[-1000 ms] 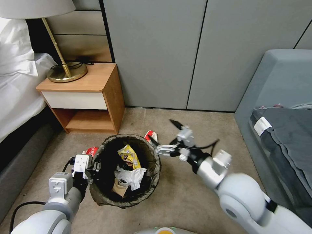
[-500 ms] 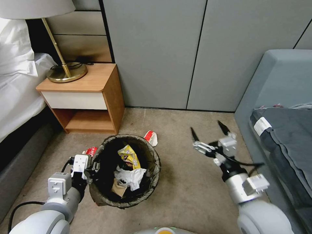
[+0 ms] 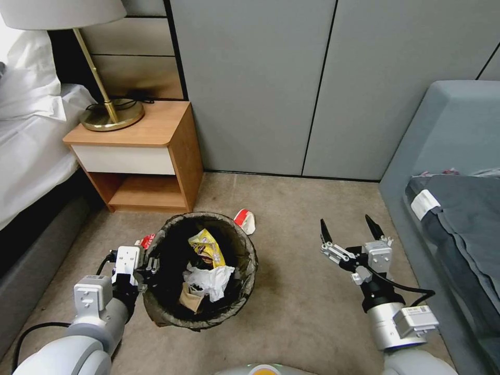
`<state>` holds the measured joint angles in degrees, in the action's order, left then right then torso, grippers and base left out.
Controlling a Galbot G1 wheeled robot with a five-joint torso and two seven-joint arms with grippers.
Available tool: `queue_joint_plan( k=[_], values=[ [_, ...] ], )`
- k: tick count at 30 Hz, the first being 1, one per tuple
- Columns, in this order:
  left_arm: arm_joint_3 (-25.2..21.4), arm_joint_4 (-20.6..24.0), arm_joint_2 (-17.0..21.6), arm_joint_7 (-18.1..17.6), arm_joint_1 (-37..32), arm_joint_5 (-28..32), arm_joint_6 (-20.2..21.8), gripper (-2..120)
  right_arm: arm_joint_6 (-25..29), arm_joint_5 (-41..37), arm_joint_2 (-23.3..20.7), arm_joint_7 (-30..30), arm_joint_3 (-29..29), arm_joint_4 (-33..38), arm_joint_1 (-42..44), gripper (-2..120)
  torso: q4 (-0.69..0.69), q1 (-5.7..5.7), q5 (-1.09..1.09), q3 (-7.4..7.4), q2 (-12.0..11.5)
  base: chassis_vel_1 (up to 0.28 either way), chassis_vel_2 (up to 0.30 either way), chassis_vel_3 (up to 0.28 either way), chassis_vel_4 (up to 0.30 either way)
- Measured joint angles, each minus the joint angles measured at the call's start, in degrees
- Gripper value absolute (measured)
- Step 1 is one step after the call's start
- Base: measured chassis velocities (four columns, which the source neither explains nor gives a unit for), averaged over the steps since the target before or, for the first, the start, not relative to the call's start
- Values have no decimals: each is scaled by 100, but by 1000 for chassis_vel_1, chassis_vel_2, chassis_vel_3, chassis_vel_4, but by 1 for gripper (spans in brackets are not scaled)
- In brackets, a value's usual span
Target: Pick up the trash bin, then pick up the garbage from the floor and place it into the trash bin.
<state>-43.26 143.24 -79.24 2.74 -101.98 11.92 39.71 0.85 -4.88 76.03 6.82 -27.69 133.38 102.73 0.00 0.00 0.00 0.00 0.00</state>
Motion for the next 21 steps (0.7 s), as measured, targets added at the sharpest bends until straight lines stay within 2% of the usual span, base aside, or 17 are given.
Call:
queue_joint_plan(
  k=[21],
  values=[
    [31,0,-11,54,34,-18,-43,3,538,-8,85,348,-307,-371,324,100,0,0,0,0,0,22,25,24,24]
  ],
)
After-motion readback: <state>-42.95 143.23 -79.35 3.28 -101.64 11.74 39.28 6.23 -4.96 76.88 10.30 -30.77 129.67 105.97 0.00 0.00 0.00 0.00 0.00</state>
